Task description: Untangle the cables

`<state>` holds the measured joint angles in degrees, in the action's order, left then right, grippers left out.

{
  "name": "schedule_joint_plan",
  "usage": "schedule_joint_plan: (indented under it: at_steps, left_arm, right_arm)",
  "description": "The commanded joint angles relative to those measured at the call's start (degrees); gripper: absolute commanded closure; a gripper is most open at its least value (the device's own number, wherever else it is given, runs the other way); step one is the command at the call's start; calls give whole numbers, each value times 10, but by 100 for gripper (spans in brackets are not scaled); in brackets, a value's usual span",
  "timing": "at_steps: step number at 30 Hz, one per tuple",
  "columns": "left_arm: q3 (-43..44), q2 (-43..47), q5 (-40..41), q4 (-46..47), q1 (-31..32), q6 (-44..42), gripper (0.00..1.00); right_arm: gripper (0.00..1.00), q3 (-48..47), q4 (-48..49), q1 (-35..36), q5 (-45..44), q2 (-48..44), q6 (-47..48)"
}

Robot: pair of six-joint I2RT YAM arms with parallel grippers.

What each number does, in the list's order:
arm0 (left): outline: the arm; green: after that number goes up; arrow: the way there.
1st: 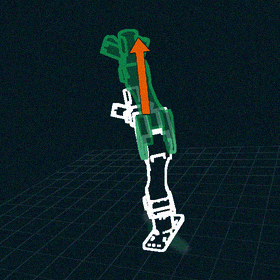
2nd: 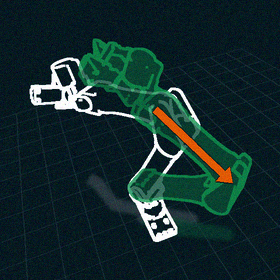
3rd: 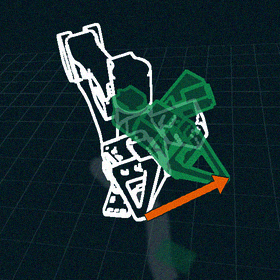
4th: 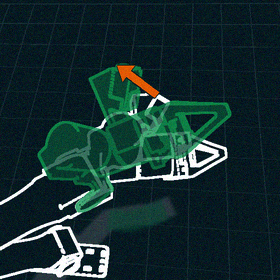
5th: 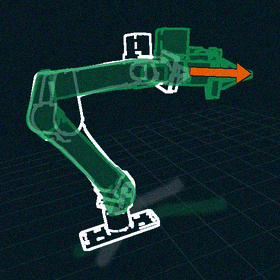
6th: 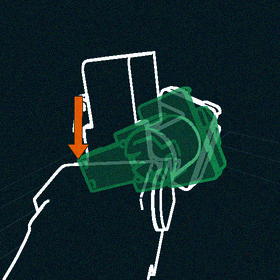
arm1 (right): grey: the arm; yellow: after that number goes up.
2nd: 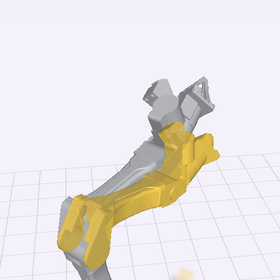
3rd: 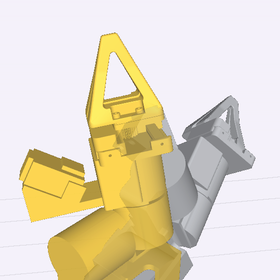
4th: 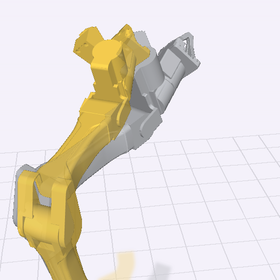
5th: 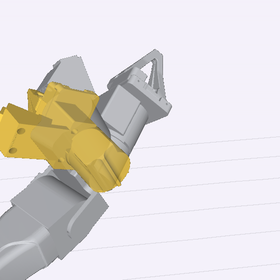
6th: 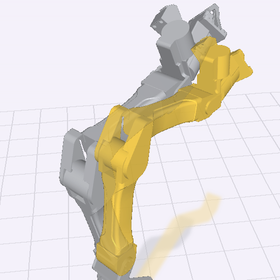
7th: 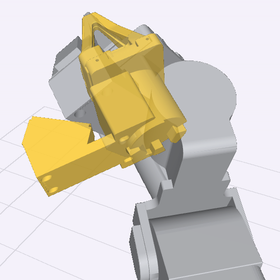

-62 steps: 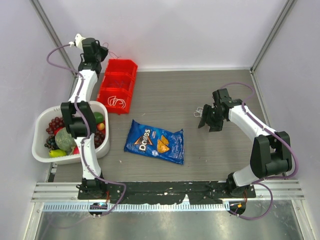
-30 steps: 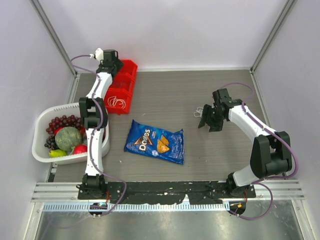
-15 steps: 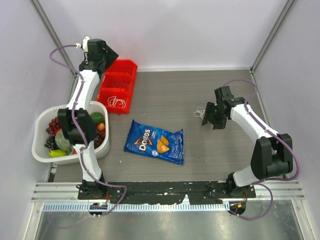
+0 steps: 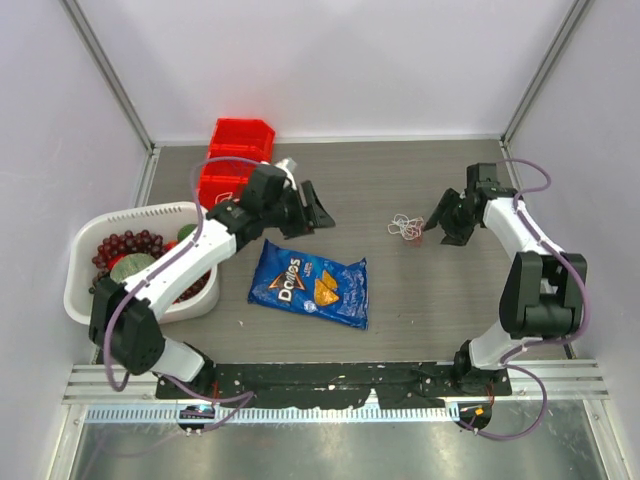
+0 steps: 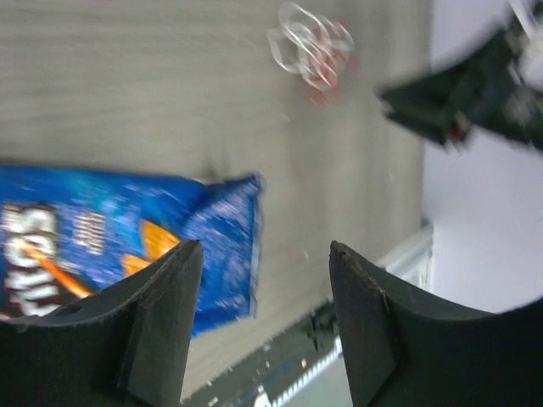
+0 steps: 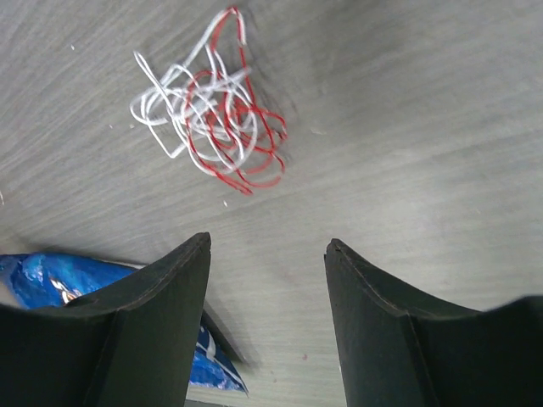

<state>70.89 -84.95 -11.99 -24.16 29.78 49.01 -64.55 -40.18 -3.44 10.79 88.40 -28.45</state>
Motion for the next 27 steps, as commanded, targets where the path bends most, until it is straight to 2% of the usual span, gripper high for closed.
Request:
schedule_joint_plan:
  at_steps: [1,3,10,14,16,18,19,21,23,27]
  left_arm:
    - [-8,58,-40,32,76,-11,38]
    - [-16,65,-43,29,101,-2,40]
    - [-8,70,-31,-4,156,2,35]
    - [-1,79,-14,-34,174,1,34]
    - [-10,87,-8,-39,176,3,33]
    - [-15,94,0,-42,176,1,33]
    - [-13,92,5,-49,176,-1,33]
    - [2,79,7,-64,172,-7,35]
    - [22,52,-4,-76,163,-10,36]
    - [71,-27,-53,-84,142,-1,35]
  right_arm:
    - [39,-40,63,4,40,55,-2]
    - [41,-47,77,4,43,79,1]
    - [45,-81,96,5,54,150,-3]
    - [46,-87,102,19,49,179,-3]
    - [50,-78,116,33,49,184,-2]
    - [58,-63,131,53,54,182,1]
    - [69,-50,138,57,52,175,2]
    - [82,-23,151,71,49,155,6]
    - [89,9,166,84,57,130,5]
    - [95,63,190,89,90,79,-14]
